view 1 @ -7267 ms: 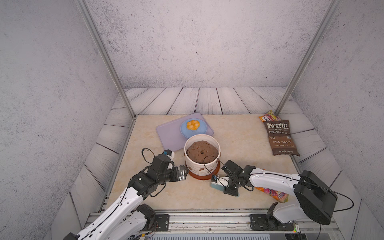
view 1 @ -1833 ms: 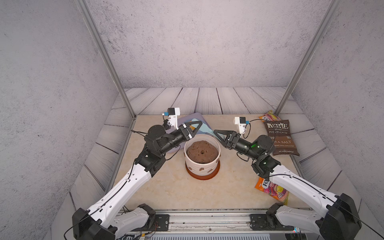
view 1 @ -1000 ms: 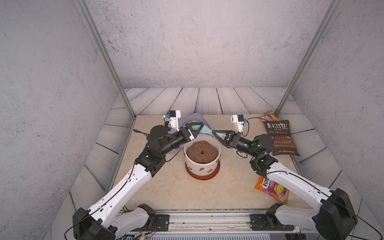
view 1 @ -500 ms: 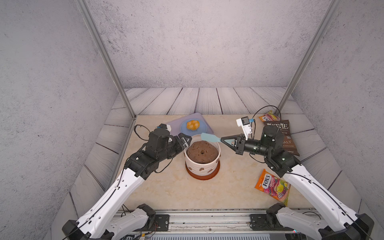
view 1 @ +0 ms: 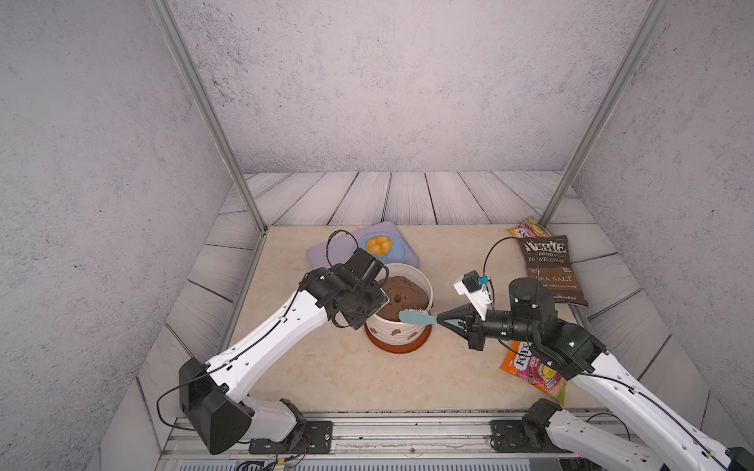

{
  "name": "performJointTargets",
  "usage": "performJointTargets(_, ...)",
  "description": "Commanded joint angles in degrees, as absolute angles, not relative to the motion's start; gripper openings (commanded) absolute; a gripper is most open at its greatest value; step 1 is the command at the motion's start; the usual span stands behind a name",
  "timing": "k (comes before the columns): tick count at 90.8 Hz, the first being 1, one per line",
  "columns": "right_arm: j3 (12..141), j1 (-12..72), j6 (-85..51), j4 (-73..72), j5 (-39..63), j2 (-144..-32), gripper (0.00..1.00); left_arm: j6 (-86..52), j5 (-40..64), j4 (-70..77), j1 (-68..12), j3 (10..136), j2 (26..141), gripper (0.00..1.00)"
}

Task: Scrub the dried mud off the ceramic pot
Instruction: Brush off the soil from the pot.

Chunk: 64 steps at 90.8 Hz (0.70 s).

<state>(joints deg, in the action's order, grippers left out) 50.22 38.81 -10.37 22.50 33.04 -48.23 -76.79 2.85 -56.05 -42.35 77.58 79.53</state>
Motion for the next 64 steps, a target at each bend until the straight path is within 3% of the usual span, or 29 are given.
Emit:
performJointTargets(1, 48.0, 42.1, -8.5, 22.5, 26.3, -46.1, 0.0, -80.6, 2.1, -60.4, -43.0, 80.2, 81.4, 0.66)
performJointTargets(64, 35.7, 46.3, -8.3, 4.3, 21.3, -46.1, 0.0, -88.7, 3.2, -68.5, -44.6, 87.8, 95.0, 0.33)
